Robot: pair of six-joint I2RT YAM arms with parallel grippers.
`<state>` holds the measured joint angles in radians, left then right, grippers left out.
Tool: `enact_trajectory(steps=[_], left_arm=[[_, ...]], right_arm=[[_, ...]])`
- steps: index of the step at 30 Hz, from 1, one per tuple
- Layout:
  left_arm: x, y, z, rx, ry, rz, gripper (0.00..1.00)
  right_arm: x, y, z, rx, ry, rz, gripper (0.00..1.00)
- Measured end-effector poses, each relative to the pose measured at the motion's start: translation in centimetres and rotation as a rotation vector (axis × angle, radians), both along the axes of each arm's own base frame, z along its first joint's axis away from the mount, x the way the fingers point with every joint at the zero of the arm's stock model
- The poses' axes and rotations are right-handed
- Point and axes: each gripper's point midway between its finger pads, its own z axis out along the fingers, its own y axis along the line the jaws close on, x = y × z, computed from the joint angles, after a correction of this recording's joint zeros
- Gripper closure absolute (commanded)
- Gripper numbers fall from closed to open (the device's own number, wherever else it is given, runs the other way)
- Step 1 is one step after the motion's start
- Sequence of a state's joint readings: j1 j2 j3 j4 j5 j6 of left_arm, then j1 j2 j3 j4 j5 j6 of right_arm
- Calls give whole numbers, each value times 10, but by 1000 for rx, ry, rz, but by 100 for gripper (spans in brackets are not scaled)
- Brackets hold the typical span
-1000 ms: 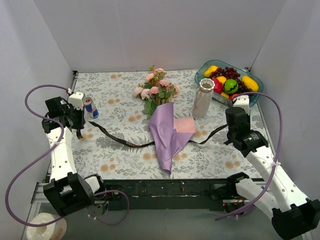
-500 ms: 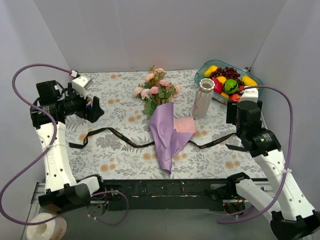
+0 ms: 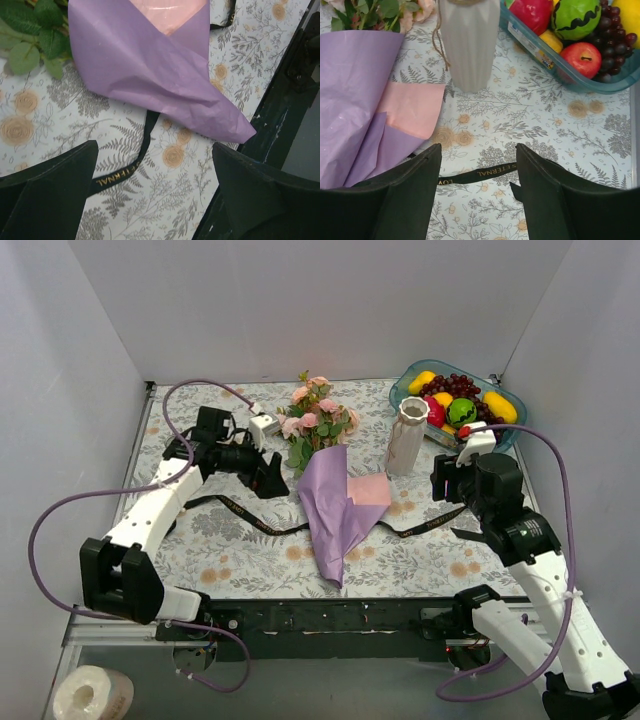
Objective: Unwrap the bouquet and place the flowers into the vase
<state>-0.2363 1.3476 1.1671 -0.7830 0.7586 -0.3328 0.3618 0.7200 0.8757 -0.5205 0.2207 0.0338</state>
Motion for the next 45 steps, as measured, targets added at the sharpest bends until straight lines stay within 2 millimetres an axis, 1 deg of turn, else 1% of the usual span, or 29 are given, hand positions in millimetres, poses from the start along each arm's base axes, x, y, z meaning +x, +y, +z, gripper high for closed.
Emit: enact_trajectory(steps=[4,6,13,18,22,28,32,34,36,39,42,45], left_arm=[[13,-26,-10,-14,-14,-36,2],[23,-33,-13,-27,-31,-34,2],[46,-39,-32,-45,-75,-30,2],[58,-41,-67,-27,-20,-41,2],[69,-37,-85,-34,18,-39,2],[92,-41,-93,-58,18,-63,2],[113,-54,-92,-107,30,-114,2],[120,-59,-96,-128,48,-137,2],[121,-61,-102,-140,73,-150,2],[116,-62,-111,-150,112,-160,2],[115,-64,-110,-166,125,-171,2],[119,-68,-108,-186,122,-184,6]], right_arm=[[4,12,-9,28,28,43,30],[4,17,-17,36,53,61,28],[1,30,-39,86,73,113,27],[-2,37,-42,116,54,151,27],[-7,43,-43,139,36,192,28],[-13,52,-37,165,5,247,31],[-14,55,-34,172,-4,267,32],[-14,56,-34,172,-4,271,32],[-15,56,-34,169,-4,276,32],[-14,58,-37,167,6,281,32],[-14,61,-40,168,23,294,32],[-13,63,-42,171,29,306,33]])
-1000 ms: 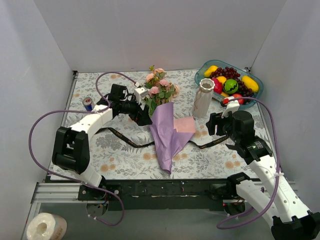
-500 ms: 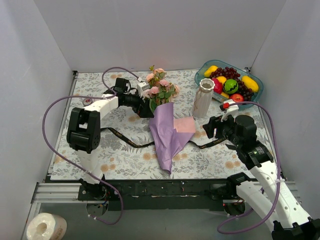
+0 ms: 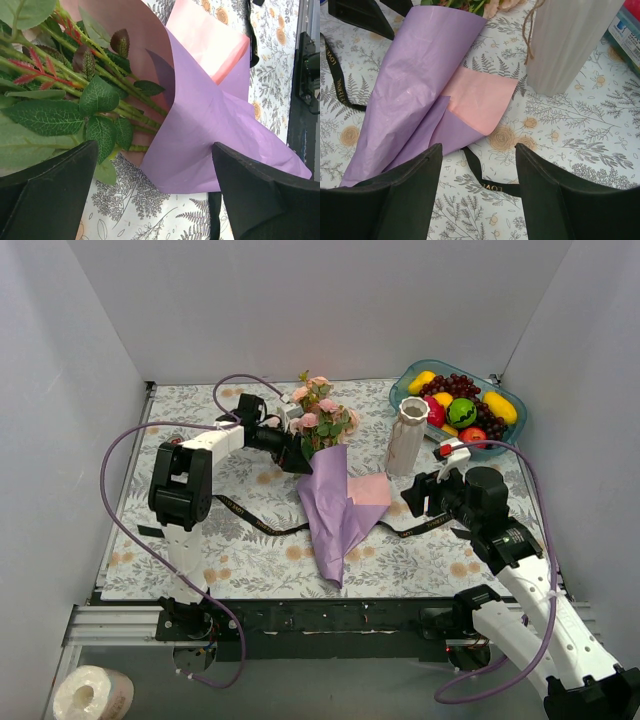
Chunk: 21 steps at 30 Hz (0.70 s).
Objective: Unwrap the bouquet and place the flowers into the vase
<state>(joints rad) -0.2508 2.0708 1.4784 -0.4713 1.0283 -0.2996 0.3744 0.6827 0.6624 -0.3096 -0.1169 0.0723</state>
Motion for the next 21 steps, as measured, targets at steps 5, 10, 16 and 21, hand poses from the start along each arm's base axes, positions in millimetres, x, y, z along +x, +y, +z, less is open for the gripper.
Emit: enact_trajectory(steps=[5,10,16,21], left_arm=[[-4,-5,-1,-22,25,-28,16],[-9,-11,-2,-30,54,-63,28],[-10,-17,-3,-31,80,-96,53],[-17,-21,2,-27,103,-120,100]], right_arm=[[1,5,1,12,-6,22,34],[3,9,0,17,-3,38,35],[2,10,1,21,-6,48,36],[1,10,3,24,-14,49,37]])
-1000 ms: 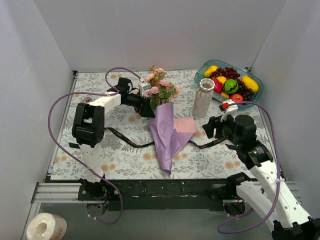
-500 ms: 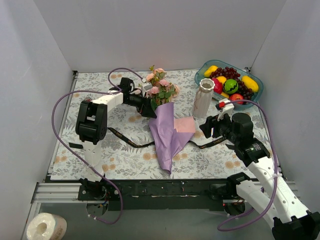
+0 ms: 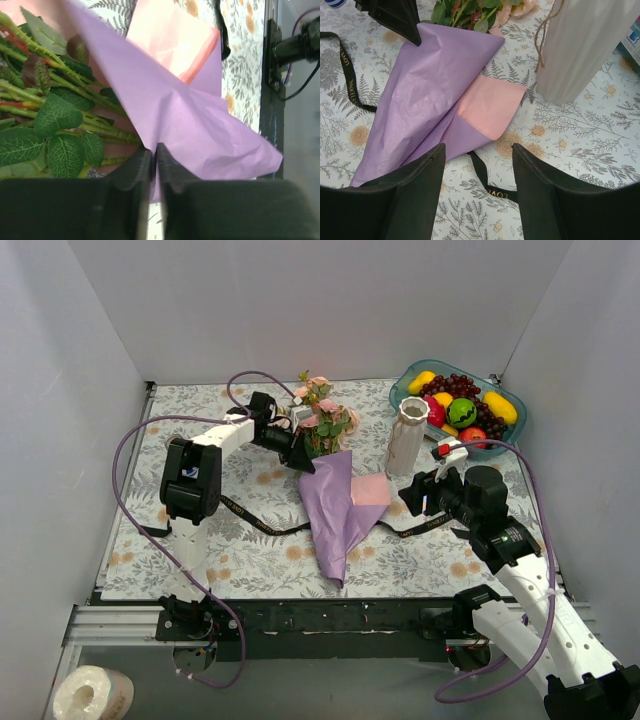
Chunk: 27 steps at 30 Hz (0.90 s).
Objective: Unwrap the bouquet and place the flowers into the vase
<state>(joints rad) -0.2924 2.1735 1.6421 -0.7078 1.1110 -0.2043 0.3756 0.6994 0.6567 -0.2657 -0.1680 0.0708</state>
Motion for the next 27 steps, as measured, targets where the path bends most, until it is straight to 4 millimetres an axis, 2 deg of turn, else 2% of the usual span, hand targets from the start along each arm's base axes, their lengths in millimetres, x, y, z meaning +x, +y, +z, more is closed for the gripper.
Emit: enact_trajectory(steps=[8,12,15,19,25,26,27], left_arm=[[-2,-1,5,19,15,3,100],[-3,0,18,25,14,8,100],[0,-1,41,17,-23,8,100],[-1,-4,90,-14,-112,8,100],[-27,-15,162,-71,-243,-17,99],[-32,-19,171,-78,-258,-24,89],[-38,-24,181,-86,-271,-32,85]], right_arm=[[-1,0,2,4,-4,3,38],[-2,2,2,7,-4,12,38],[-2,3,2,9,-3,18,38],[-2,3,3,8,-4,18,38],[0,3,14,5,-29,23,38],[0,3,16,4,-33,23,38],[0,3,17,3,-35,24,38]])
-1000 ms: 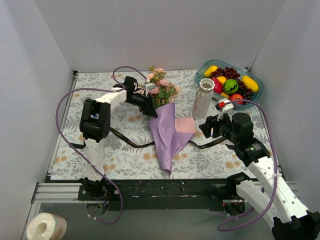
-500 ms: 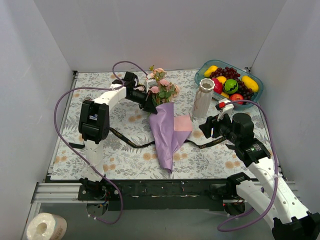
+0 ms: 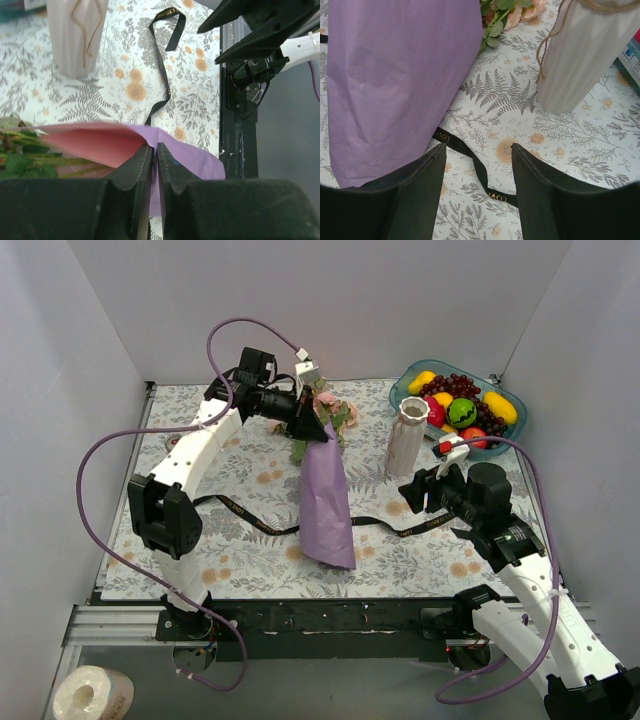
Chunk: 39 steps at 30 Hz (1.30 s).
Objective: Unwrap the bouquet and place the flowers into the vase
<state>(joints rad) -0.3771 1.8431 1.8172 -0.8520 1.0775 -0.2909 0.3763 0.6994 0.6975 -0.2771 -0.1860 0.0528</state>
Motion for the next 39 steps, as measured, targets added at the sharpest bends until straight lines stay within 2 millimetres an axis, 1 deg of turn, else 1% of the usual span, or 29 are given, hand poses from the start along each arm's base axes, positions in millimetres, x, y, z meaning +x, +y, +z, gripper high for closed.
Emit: enact_trajectory(steps=[1,2,3,4,5,7,9,10,13,14,16,17,19,24,26,29,31,33,39], left_arm=[[-3,-4,8,-6,-16,-6,78],[-6,-8,14,-10,-29,-9,44],[-9,-12,20,-14,-39,-14,20],[-11,-14,23,-17,-52,-19,7],[-14,-16,26,-15,-54,-15,2],[-15,-16,26,-2,-56,0,2],[-15,-11,15,34,-47,31,2],[-14,-8,7,54,-42,45,2],[-19,5,-29,128,-4,86,2],[-22,12,-47,156,19,103,2],[-26,24,-70,191,68,127,2],[-24,31,-80,202,88,144,2],[-14,48,-90,206,111,190,2],[28,93,-98,179,94,313,2],[38,101,-105,176,99,336,2],[41,98,-114,162,120,319,4],[37,93,-119,148,142,291,11],[31,89,-124,134,171,257,15],[15,84,-141,130,273,200,17]], right_arm=[[0,0,0,-1,0,0,38],[0,0,0,-2,2,0,37],[-1,-1,-1,-5,6,1,36],[-2,-1,-2,-7,8,1,36],[-2,-1,-2,-7,9,1,35],[-3,-2,-2,-7,8,1,34],[-4,-2,-1,-7,5,1,34],[-5,-2,-1,-6,4,1,34],[-7,-3,0,-6,4,2,33],[-8,-3,0,-5,4,3,33],[-9,-2,1,-5,3,7,33],[-10,-2,0,-5,4,7,33],[-11,-2,0,-6,7,10,33],[-14,-2,-1,-6,15,17,33],[-15,-1,0,-3,14,24,33],[-16,0,0,-1,14,31,33],[-17,0,-1,-1,17,32,33],[-17,-1,0,-1,17,31,33],[-16,0,8,5,1,32,34]])
